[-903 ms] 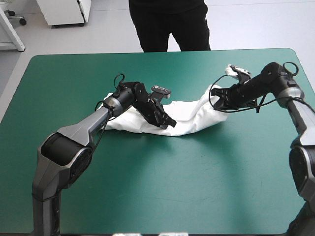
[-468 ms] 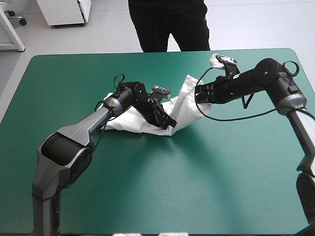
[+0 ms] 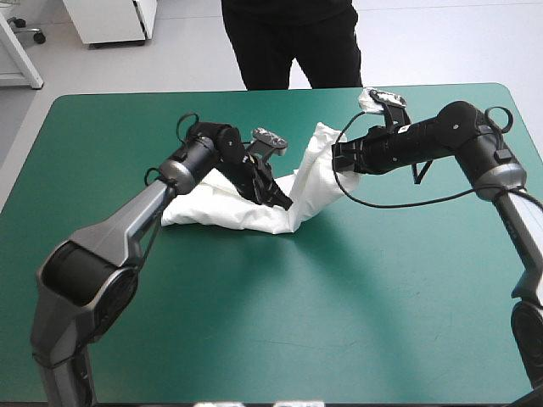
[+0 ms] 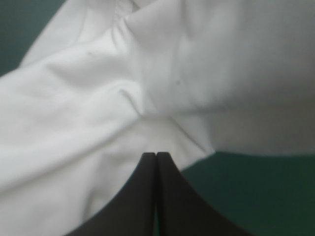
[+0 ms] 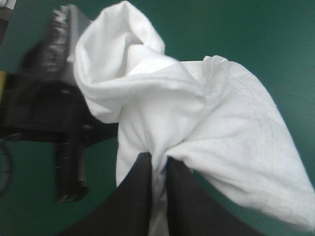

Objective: Fold the cloth

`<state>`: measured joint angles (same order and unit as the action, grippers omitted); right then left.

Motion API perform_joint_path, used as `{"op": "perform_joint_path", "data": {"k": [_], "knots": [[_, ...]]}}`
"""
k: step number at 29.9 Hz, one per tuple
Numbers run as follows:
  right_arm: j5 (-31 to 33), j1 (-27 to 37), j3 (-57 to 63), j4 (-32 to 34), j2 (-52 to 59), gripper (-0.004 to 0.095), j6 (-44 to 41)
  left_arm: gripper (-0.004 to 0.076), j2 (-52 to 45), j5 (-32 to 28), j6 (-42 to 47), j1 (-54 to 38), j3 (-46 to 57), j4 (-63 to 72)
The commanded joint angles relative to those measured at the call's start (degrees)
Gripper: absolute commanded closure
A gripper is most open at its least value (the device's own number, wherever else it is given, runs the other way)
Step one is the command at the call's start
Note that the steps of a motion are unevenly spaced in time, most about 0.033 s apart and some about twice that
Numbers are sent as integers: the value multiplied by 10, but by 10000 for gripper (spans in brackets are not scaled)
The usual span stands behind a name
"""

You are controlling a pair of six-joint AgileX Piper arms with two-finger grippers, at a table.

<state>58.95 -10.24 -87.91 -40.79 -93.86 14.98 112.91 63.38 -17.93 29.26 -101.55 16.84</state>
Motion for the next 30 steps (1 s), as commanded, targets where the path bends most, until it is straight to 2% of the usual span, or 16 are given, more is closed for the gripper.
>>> {"op": "perform_joint_path", "data": {"k": [1,5,9,15,21,25,30], "knots": [[-17,-1,-16,-28,30,925,11,733,-108,41,15,2,-23,-28],[-20,-3,-16,-28,30,925,11,733,-178,106,33,2,-22,-63],[-38,-25,-16,-28,30,925,13,733,-268,105,40,2,9,-65],[-116,-85,-16,-30,17,925,25,733,-390,105,84,2,115,-58],[-164,-142,-52,-30,-53,925,42,733,-511,105,132,3,218,-54],[-165,-173,-120,-37,-122,925,30,733,-578,105,150,3,251,-54],[-125,-216,-233,-37,-211,910,16,733,-632,105,160,3,262,-56]]}}
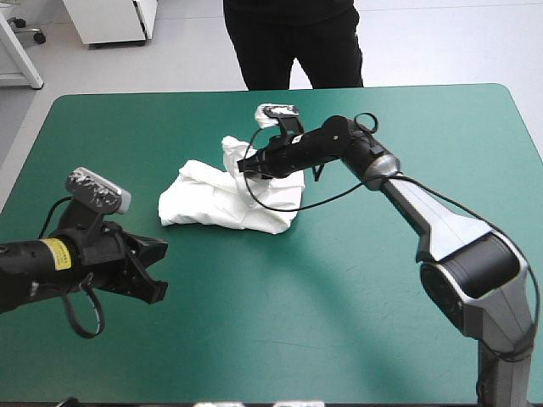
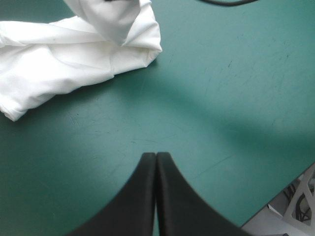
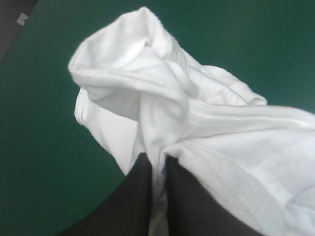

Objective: Fold the cloth

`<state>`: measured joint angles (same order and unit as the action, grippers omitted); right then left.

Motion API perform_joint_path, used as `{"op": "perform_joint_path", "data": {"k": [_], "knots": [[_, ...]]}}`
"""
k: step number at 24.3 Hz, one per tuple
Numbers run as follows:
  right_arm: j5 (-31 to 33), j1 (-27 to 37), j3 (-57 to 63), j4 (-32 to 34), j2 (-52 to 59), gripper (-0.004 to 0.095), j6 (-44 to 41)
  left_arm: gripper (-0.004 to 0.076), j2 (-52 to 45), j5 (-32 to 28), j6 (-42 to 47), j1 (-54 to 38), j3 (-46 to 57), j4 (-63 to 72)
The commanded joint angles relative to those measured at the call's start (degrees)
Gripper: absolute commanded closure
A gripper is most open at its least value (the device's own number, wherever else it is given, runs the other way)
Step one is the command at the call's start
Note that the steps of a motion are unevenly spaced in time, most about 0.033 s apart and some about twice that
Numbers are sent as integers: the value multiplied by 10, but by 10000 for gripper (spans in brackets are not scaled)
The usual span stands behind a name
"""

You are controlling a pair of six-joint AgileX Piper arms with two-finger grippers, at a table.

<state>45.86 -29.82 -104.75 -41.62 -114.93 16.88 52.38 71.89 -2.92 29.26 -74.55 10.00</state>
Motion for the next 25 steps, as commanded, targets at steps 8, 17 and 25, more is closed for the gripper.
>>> {"op": "perform_joint_path", "data": {"k": [8,17,25], "knots": [[79,-39,-167,6,-38,275,-76,733,-40,20,33,3,-7,12],[206,1,-168,115,-38,349,-148,733,-40,20,37,3,-7,12],[253,12,-166,233,-44,348,-195,733,-40,20,37,3,-7,9]]}}
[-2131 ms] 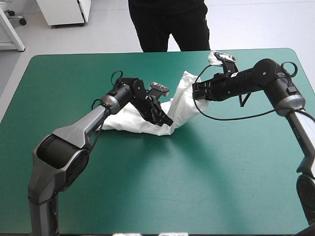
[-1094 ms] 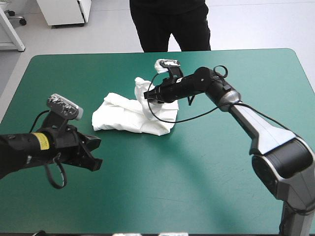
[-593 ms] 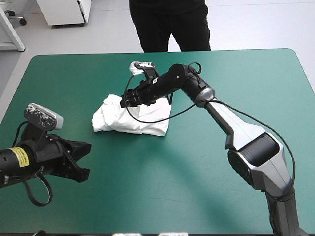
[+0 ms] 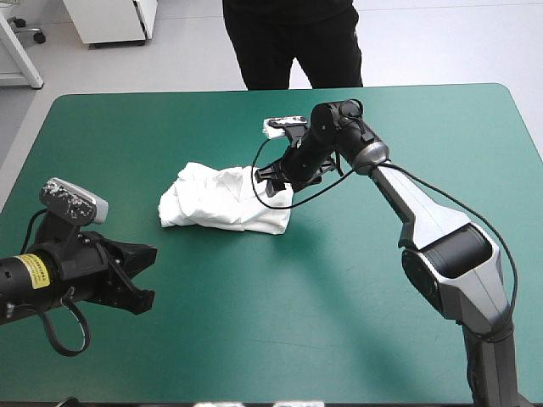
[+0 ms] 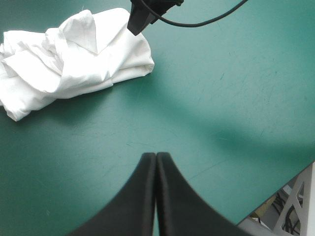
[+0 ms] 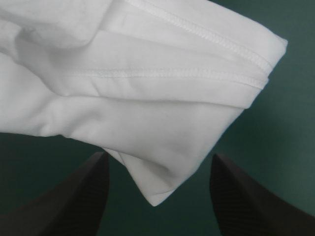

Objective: Fold the cloth

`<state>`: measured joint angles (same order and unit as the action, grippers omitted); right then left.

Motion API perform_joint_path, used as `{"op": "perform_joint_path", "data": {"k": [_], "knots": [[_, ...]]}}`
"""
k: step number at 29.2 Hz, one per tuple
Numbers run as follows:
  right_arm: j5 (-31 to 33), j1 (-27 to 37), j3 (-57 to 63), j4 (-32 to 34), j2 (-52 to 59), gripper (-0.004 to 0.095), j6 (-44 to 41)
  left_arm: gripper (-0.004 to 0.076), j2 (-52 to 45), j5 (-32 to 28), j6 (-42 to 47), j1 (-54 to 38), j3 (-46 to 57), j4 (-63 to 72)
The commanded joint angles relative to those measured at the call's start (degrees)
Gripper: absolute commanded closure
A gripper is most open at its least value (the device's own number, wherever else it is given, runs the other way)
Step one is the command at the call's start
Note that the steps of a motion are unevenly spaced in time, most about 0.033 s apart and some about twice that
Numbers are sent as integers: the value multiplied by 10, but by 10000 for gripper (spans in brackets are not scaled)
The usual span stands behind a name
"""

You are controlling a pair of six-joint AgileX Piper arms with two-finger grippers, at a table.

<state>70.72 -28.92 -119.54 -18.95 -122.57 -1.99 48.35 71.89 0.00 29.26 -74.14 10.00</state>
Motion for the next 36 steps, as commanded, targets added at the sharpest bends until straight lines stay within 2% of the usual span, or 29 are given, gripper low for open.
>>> {"op": "perform_joint_path", "data": {"k": [1,11,17,19,21,23,24,28,36], "knots": [[4,3,-18,13,31,348,-13,733,0,20,8,3,-11,9],[-5,3,-18,19,-28,313,-32,733,0,20,8,3,-11,9],[-13,3,-18,-33,-61,326,-30,733,0,20,8,3,-11,8],[-14,3,-18,-45,-68,392,-30,733,0,20,8,3,-11,8],[-14,3,-18,-45,-70,591,-30,733,0,20,8,3,-11,8],[-14,3,-18,-45,-70,842,-24,733,0,20,8,3,-11,8],[-14,3,-18,-44,-70,918,-17,733,0,20,8,3,-11,8],[-13,3,-18,-35,-64,925,-2,733,0,20,8,3,-11,7],[-67,4,1,61,-17,925,-14,733,0,20,19,3,-11,7]]}}
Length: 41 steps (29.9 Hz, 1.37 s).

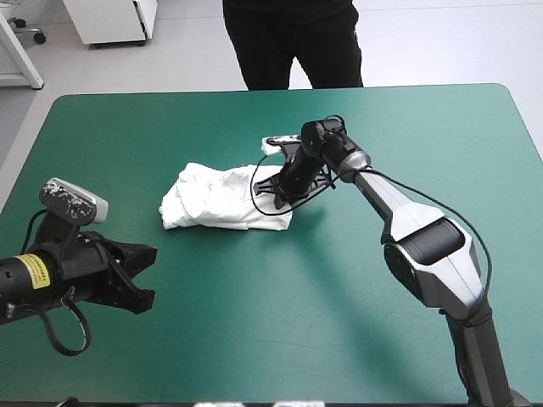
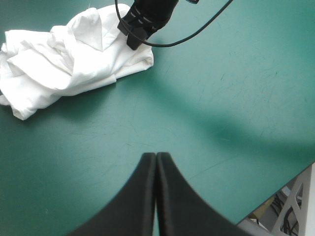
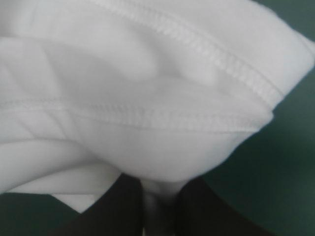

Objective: Fold the cloth

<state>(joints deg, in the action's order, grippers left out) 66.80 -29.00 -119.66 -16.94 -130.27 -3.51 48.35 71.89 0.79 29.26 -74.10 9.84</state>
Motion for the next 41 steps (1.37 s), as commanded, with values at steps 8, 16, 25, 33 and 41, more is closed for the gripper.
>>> {"op": "perform_joint_path", "data": {"k": [8,16,25,33,41], "knots": [[-133,51,229,62,187,925,19,733,0,20,24,3,-12,9],[-189,189,452,62,337,925,55,733,0,12,23,3,-12,9],[-194,377,570,70,455,925,104,733,1,3,22,3,-12,9],[-195,521,639,85,518,925,113,733,1,-15,22,3,-12,9],[-195,536,653,87,524,906,104,733,1,-15,10,3,-12,6]]}}
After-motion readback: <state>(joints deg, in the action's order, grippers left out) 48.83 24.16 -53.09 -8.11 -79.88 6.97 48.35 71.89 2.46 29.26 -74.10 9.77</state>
